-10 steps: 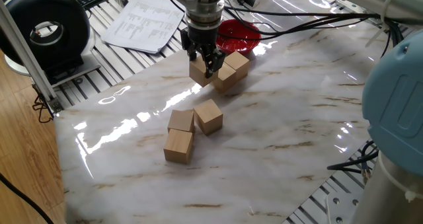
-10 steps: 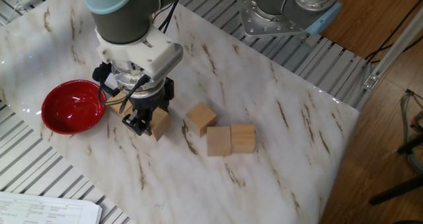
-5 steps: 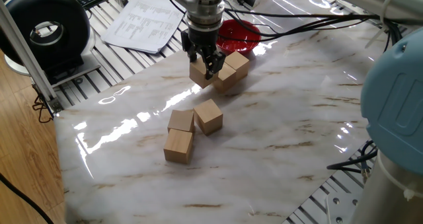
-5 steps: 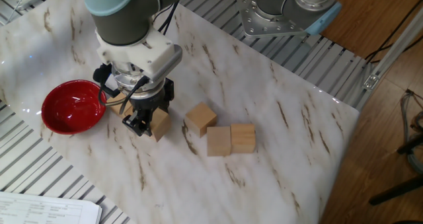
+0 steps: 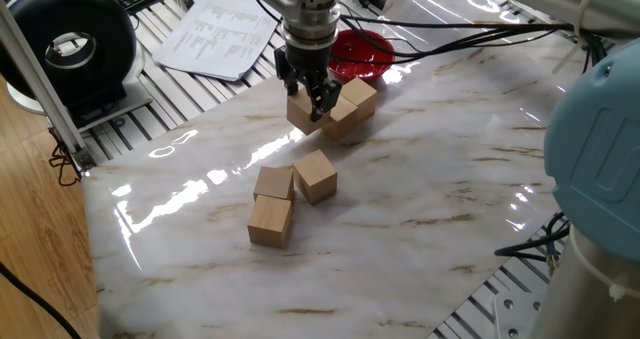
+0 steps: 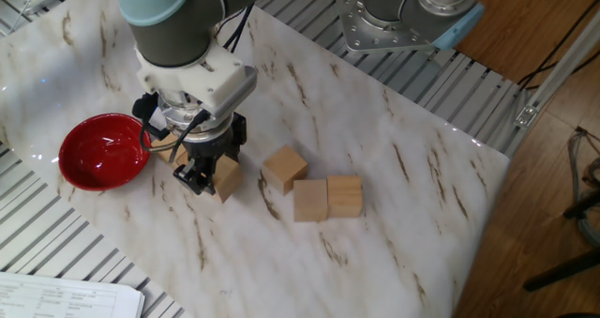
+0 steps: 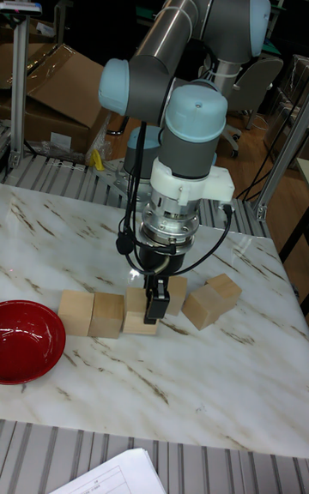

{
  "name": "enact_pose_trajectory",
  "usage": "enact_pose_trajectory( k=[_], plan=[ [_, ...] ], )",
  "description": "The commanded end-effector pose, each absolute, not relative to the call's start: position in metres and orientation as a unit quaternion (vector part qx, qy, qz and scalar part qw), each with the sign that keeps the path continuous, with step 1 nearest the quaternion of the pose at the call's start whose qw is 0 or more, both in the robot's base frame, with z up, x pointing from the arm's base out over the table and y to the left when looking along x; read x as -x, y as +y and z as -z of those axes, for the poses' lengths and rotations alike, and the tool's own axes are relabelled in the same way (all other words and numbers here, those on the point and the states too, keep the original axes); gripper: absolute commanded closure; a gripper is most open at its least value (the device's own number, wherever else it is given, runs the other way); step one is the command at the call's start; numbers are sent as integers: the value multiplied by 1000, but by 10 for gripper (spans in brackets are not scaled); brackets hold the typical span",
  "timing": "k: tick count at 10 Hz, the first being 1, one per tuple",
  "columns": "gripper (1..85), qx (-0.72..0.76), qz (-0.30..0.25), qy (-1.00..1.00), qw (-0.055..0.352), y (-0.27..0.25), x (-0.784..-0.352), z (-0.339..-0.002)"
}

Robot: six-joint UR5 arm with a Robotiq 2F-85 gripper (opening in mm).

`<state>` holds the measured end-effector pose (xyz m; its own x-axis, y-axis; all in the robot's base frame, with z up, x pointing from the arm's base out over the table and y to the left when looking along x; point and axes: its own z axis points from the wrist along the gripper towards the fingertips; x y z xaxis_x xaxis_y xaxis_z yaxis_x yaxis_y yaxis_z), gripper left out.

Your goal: Stack the blocks into a pyramid shape

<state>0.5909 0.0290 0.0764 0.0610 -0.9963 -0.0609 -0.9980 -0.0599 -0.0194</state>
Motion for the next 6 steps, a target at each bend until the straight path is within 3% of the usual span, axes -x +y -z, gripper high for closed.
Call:
enact_pose_trajectory(
  k=[1, 6],
  plan=[
    [847, 724, -20, 689, 33, 30, -592, -76],
    [847, 717, -29, 695, 35, 33, -590, -72]
  ],
)
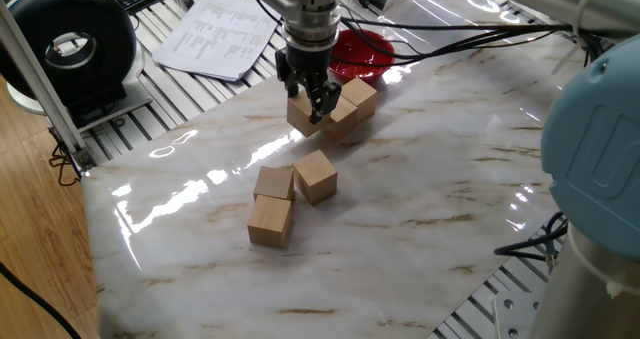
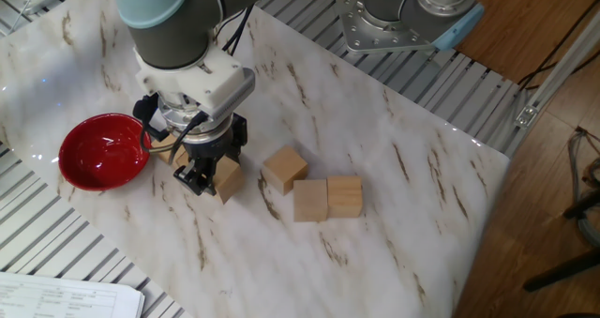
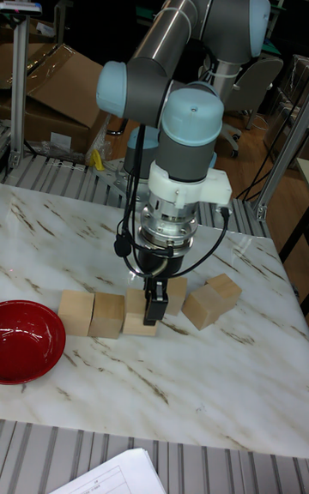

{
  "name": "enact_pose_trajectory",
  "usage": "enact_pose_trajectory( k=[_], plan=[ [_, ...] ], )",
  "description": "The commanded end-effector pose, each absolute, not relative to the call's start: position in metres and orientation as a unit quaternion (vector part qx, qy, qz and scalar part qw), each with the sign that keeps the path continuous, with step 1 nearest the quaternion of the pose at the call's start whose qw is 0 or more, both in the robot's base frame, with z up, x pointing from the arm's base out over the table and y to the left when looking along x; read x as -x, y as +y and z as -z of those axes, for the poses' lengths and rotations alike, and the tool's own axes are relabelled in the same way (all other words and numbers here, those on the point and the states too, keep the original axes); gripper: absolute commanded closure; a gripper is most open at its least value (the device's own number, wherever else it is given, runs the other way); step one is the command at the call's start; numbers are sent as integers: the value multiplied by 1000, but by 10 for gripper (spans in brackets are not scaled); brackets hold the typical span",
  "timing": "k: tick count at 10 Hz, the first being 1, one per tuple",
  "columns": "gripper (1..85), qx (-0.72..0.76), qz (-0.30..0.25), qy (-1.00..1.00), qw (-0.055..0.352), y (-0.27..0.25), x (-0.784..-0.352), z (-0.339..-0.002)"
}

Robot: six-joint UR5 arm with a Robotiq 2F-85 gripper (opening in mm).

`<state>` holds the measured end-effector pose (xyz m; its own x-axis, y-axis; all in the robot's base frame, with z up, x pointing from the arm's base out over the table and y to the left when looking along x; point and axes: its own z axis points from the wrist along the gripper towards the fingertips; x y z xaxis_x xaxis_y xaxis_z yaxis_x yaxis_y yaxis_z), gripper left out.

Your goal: Stack the blocks into a pyramid shape

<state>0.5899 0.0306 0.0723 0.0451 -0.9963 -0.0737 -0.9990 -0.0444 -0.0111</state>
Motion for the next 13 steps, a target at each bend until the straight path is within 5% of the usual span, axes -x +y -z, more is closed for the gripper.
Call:
enact_pose_trajectory(
  k=[1, 13],
  plan=[
    [847, 714, -34, 698, 39, 34, -589, -69],
    [847, 710, -29, 703, 28, 29, -585, -59]
  ],
)
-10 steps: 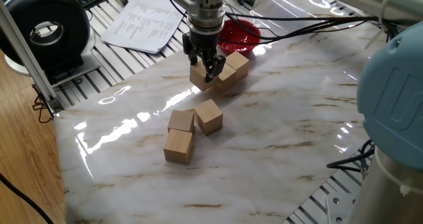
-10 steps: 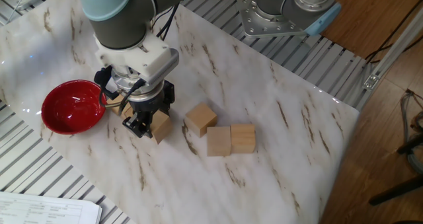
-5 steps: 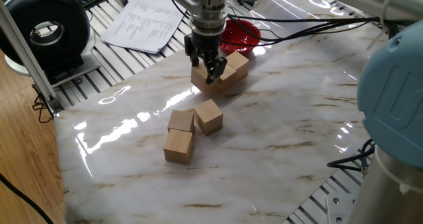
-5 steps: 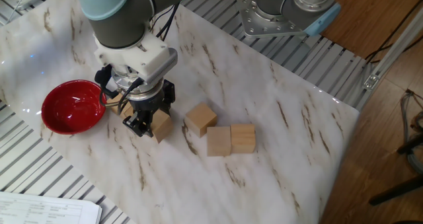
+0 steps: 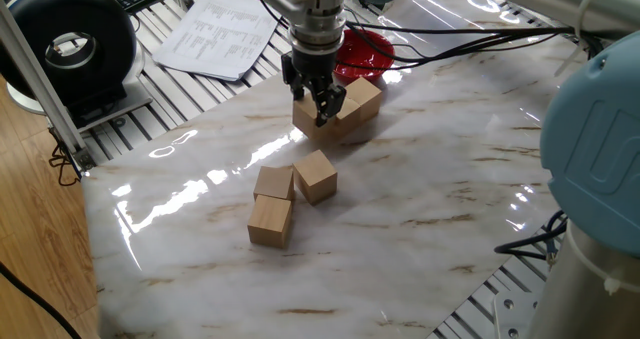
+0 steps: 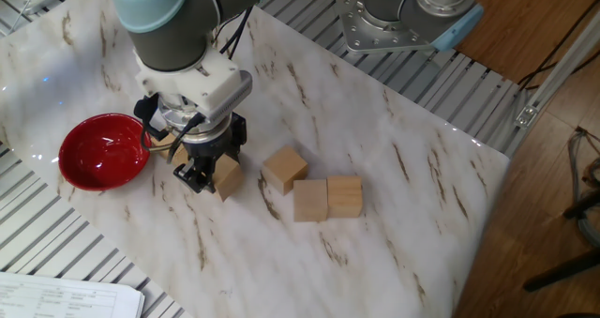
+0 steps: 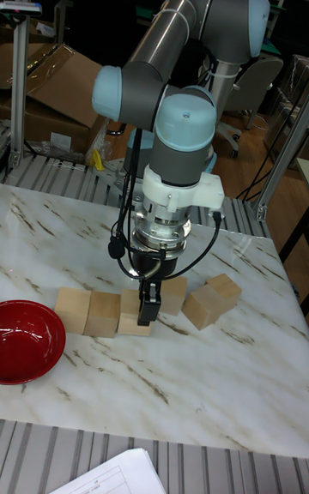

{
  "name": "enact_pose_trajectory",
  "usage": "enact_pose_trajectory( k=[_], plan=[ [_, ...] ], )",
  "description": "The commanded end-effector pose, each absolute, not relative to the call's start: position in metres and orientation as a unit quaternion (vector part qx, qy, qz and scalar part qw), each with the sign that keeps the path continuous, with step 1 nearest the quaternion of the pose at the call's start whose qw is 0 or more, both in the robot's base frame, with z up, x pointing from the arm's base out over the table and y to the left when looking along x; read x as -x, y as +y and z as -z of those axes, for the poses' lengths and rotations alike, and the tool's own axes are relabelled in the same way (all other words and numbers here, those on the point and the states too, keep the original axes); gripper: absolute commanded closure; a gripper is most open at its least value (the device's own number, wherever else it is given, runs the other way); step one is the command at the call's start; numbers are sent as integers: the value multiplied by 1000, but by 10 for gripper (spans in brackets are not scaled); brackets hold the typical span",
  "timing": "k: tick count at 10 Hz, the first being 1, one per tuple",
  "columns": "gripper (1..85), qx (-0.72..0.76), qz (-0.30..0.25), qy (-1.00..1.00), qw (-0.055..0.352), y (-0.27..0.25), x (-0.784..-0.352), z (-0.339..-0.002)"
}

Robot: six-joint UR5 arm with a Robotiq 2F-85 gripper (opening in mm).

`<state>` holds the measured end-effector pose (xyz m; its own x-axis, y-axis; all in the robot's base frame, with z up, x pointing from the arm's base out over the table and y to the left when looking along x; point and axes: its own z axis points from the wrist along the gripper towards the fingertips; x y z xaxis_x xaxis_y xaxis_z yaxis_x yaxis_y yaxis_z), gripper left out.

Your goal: Stack the blocks into a pyramid shape

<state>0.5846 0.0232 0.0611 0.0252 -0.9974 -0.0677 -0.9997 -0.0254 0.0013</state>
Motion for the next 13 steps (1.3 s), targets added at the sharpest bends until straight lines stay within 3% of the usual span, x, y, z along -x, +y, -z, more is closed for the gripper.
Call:
enact_pose_trajectory(
  k=[1, 13],
  plan=[
    [847, 710, -30, 703, 28, 29, -585, -59],
    [847, 696, -26, 718, -1, 17, -576, -54]
  ],
)
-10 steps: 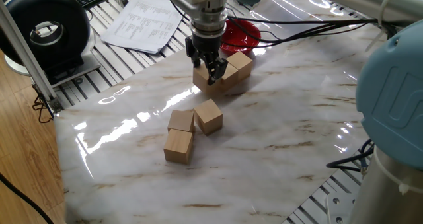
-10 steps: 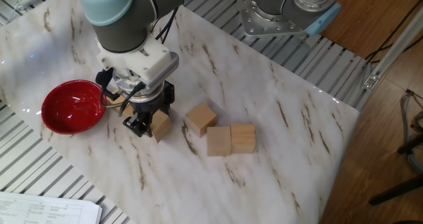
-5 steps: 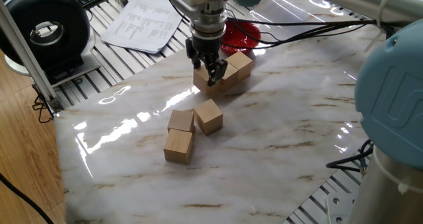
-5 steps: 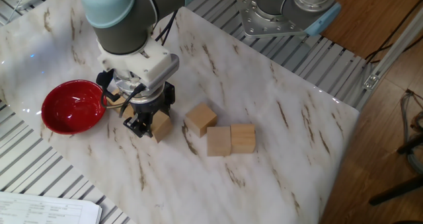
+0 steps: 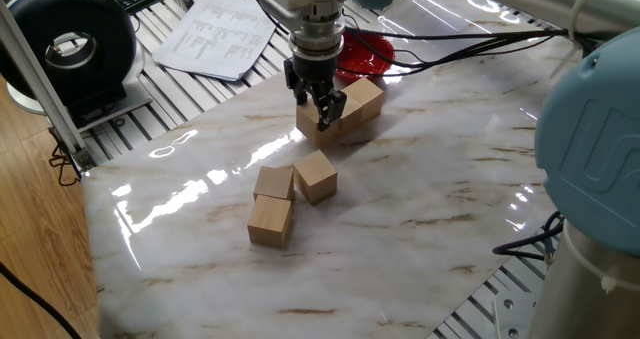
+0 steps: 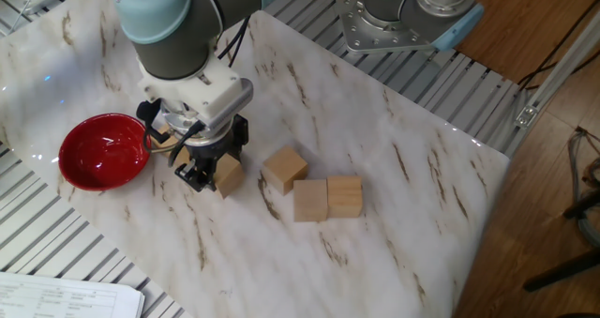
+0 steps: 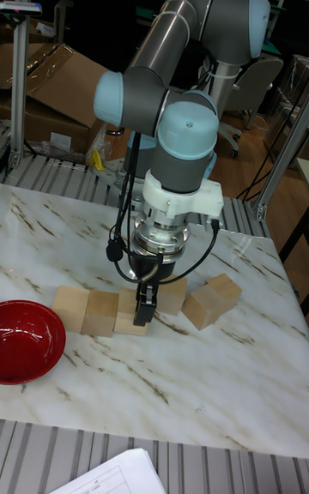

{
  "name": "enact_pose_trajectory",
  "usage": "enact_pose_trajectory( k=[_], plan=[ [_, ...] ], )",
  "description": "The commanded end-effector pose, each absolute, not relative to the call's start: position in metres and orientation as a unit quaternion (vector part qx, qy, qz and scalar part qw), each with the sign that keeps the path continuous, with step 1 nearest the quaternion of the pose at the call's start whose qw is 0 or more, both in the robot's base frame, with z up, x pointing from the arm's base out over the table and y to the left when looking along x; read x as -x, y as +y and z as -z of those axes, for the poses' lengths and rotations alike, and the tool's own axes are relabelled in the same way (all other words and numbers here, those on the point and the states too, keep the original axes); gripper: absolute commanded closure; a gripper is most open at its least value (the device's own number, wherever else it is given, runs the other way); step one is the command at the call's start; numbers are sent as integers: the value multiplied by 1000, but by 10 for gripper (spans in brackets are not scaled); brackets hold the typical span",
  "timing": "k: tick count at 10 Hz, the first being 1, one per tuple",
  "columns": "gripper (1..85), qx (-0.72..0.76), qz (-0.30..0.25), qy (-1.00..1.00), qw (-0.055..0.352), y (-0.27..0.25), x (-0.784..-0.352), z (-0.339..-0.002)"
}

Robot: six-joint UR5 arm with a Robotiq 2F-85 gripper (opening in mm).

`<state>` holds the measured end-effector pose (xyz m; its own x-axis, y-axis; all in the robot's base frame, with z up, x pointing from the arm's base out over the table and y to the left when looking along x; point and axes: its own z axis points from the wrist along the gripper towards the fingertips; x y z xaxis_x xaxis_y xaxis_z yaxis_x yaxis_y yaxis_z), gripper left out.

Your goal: Stack the blocks into a pyramid shape

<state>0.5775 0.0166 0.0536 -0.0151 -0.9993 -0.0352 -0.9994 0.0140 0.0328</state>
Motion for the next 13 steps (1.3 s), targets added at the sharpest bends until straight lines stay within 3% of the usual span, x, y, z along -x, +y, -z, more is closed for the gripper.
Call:
enact_pose_trajectory(
  k=[1, 13],
  plan=[
    [847, 694, -25, 719, -2, 19, -576, -53],
    [847, 686, -21, 727, -9, 19, -579, -42]
  ],
)
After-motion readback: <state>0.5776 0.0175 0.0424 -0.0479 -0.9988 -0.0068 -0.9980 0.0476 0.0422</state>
